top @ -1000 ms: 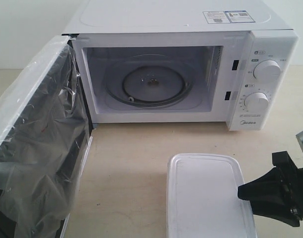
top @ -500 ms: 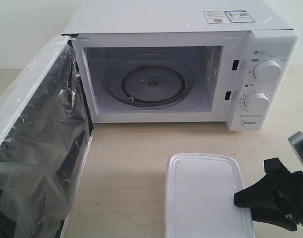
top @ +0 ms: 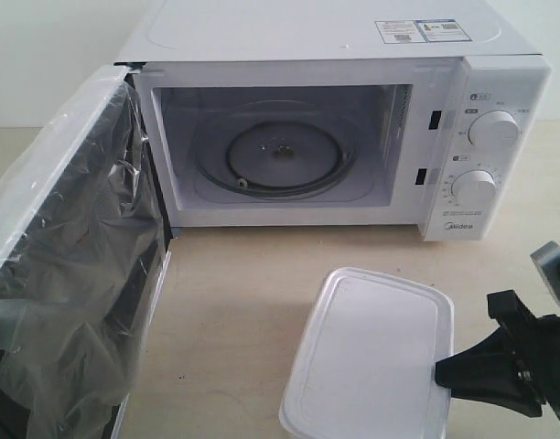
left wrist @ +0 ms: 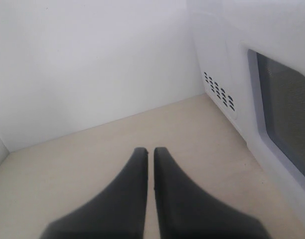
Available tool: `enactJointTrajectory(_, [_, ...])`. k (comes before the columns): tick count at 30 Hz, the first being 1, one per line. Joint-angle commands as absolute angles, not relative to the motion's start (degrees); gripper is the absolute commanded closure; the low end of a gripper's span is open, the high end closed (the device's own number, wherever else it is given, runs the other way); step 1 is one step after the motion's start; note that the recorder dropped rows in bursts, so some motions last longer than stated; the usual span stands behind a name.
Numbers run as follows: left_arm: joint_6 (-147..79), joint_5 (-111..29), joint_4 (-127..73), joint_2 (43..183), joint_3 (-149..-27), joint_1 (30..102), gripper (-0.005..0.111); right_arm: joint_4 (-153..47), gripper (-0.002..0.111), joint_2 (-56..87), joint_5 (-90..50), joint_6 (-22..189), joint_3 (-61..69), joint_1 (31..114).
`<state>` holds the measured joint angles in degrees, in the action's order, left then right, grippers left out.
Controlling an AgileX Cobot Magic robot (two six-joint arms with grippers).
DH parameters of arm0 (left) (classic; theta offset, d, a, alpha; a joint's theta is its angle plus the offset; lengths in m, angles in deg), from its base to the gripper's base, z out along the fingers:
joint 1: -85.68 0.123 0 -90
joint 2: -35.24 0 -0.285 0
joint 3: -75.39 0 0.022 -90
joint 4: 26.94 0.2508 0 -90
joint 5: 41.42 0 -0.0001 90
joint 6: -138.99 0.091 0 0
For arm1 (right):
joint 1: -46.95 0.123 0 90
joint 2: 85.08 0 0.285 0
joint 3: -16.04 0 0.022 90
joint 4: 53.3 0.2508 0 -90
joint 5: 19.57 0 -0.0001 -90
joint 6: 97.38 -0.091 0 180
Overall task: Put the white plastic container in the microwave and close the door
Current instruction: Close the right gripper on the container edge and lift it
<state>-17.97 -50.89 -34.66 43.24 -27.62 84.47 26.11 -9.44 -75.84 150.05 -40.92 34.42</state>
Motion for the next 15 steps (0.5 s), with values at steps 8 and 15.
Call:
enactJointTrajectory(8, [-18.8, -50.47, -34.91, 43.03, -27.39, 84.67, 0.102, 26.81, 0.108, -9.52, -77.48, 152.23, -41.01, 34.96])
enactJointTrajectory(15, [-18.8, -50.47, -34.78, 43.03, -27.39, 84.67, 0.102, 28.91, 0.108, -6.73, -79.68, 153.3, -41.11, 34.96])
